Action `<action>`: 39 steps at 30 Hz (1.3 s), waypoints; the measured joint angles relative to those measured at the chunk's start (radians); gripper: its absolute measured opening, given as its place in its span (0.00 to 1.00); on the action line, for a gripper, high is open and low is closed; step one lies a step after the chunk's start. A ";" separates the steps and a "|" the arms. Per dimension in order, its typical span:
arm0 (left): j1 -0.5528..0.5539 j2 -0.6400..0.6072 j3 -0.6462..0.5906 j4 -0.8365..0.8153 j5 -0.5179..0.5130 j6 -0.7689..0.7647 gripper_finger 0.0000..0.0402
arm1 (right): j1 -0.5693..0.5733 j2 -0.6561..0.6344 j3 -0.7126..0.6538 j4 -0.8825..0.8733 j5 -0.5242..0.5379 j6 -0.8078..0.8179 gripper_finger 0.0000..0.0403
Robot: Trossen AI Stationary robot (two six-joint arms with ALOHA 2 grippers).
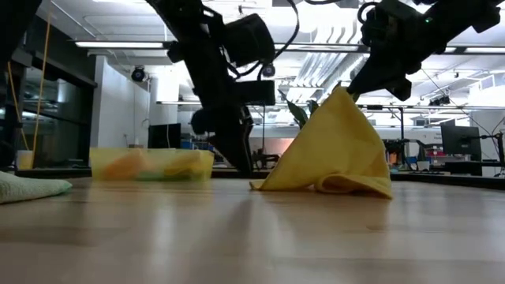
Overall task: Fold microfiber towels
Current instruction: Fold the yellow microfiber cloth
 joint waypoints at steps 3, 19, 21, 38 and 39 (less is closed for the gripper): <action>0.037 0.000 0.000 0.030 -0.006 0.061 0.52 | 0.000 0.000 0.000 0.000 0.000 0.000 0.00; 0.093 0.068 0.003 0.059 0.133 0.331 0.52 | 0.000 0.000 0.000 0.000 -0.018 0.021 0.00; 0.093 0.068 0.003 0.059 0.130 0.331 0.51 | 0.000 0.000 0.000 0.000 -0.018 0.027 0.00; 0.117 -0.035 0.039 -0.179 0.089 0.220 0.01 | -0.004 0.001 0.011 -0.017 -0.018 0.021 0.00; 0.123 -0.067 0.039 -0.228 0.105 0.207 0.01 | -0.008 0.001 0.026 -0.038 -0.018 0.018 0.00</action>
